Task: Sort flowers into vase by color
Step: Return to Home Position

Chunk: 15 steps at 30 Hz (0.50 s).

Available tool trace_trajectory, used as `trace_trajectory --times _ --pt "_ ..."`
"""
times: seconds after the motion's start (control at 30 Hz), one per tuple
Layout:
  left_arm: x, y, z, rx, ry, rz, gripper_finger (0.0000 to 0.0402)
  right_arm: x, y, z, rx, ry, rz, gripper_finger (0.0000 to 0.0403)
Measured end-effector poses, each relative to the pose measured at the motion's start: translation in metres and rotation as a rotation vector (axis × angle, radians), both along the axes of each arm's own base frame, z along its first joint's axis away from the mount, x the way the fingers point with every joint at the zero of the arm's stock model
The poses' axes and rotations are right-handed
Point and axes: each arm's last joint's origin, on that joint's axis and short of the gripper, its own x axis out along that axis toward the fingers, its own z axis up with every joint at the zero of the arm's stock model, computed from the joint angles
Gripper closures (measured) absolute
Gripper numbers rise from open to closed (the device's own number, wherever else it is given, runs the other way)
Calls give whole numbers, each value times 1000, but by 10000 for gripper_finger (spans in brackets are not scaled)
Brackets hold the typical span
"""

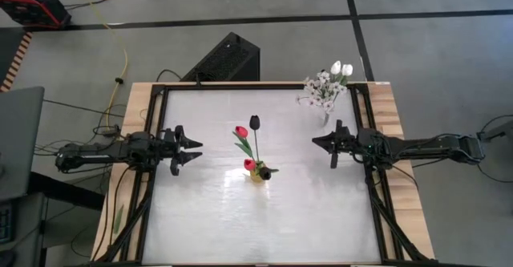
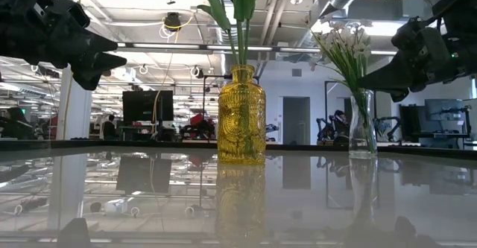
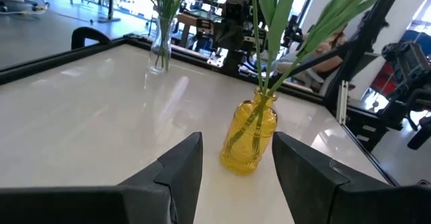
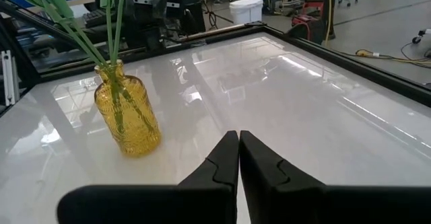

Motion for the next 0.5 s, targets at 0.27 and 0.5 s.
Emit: trace_trajectory --times 0.27,0.5 --pt "0 0 0 0 0 0 233 0 0 0 0 0 0 360" --pt "3 -3 -3 0 44 -32 233 0 0 0 0 0 1 360"
